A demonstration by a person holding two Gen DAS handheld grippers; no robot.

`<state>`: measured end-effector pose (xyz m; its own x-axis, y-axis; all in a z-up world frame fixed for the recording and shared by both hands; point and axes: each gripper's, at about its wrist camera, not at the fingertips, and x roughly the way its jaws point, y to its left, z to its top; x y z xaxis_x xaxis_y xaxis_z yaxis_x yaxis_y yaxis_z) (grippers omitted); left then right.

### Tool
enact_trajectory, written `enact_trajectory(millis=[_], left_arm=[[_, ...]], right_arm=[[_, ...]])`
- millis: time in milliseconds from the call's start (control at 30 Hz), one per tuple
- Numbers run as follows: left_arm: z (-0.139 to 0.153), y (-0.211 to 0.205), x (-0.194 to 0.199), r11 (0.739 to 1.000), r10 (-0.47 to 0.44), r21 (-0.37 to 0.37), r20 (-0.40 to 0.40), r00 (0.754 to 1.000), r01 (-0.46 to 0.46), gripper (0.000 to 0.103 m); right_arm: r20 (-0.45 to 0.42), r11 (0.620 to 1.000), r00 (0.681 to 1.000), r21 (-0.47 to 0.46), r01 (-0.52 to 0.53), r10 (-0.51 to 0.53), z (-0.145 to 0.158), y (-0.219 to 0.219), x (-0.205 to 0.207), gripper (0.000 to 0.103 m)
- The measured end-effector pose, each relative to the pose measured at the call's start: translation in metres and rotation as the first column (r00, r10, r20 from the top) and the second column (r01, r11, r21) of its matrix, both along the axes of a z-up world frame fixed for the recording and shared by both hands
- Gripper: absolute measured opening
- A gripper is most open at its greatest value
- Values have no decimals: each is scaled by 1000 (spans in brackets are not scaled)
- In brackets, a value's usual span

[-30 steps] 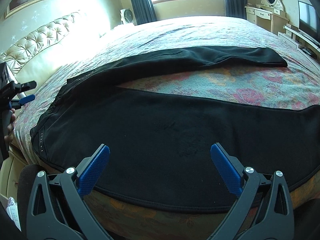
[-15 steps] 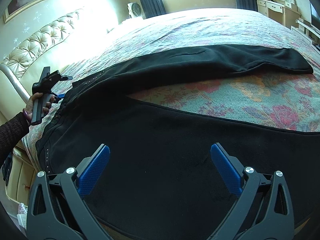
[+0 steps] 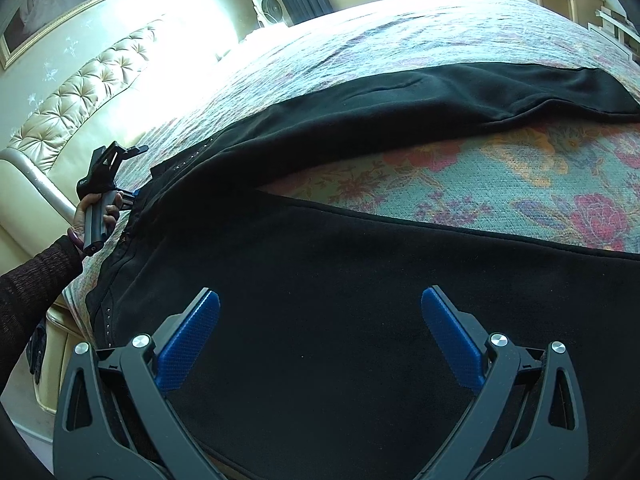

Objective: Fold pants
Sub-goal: 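Grasp the studded waistband with the left tool while the right tool grasps the trouser edge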

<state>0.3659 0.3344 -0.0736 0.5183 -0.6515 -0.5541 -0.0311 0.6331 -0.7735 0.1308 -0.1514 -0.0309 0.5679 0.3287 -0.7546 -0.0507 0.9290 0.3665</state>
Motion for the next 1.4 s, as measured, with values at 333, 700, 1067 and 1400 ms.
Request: enact_trajectory(millis=[333, 700, 1067, 1400], left_arm=[[2, -37, 10, 983, -173, 68, 19, 985, 171, 98], [0, -45, 17, 952, -157, 255, -71, 985, 170, 28], [-4, -41, 23, 960, -167, 214, -89, 982, 182, 32], [13, -53, 12, 959, -147, 242, -22, 989, 148, 26]], right_arm=[[-4, 991, 993, 69, -116, 117, 13, -9, 27, 101], [63, 919, 925, -157, -361, 374, 42, -35, 186, 101], [-259, 789, 851, -324, -522, 456, -30, -22, 332, 92], [-109, 807, 864, -317, -499, 491, 28, -20, 267, 9]])
